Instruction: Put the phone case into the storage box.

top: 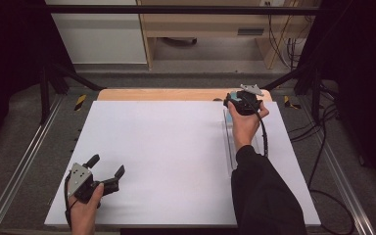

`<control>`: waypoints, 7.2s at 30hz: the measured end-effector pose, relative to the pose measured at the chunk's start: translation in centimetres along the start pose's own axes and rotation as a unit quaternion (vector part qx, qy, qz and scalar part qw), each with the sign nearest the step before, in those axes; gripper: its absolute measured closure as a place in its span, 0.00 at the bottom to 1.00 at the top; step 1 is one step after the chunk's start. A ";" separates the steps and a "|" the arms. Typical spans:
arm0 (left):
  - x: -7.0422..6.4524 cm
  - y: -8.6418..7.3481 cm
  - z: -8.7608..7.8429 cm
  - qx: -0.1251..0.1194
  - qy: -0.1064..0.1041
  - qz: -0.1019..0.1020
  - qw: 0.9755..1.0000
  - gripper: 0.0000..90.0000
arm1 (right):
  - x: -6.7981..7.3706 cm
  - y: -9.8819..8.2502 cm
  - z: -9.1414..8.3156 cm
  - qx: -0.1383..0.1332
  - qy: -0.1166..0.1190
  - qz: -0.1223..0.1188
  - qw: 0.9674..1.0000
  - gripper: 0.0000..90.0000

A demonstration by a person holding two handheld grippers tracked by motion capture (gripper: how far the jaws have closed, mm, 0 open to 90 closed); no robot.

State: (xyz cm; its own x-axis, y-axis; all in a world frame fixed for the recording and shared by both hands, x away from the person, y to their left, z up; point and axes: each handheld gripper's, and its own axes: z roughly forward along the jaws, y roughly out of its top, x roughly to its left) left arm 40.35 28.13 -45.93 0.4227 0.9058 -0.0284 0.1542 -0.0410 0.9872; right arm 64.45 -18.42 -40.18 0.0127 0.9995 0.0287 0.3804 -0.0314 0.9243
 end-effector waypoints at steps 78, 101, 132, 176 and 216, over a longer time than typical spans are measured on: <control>-0.1 0.0 0.0 0.002 -0.003 0.006 1.000 0.02 | 0.3 -1.3 1.2 -0.014 0.000 -0.002 1.000 0.19; -0.2 0.0 0.1 0.004 -0.004 0.009 1.000 0.02 | 0.5 -1.4 1.1 -0.012 0.001 -0.013 1.000 0.19; -0.2 0.0 0.1 0.007 -0.005 0.009 1.000 0.02 | 0.3 -1.4 1.4 0.001 0.018 -0.001 1.000 0.16; -0.3 0.0 0.1 0.009 -0.006 0.011 1.000 0.02 | 0.1 -1.0 0.9 -0.010 0.019 -0.003 1.000 0.09; -0.2 0.1 0.0 0.008 -0.003 0.011 1.000 0.02 | -0.3 -1.6 -1.4 -0.002 0.033 0.001 0.999 0.07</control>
State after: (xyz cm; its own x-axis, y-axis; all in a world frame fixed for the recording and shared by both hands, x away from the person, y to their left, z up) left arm 40.25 27.97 -45.85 0.4309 0.9024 -0.0067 0.1583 -0.0683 0.9850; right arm 62.54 -18.69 -41.11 -0.0474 0.9973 0.0560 0.3761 -0.0341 0.9259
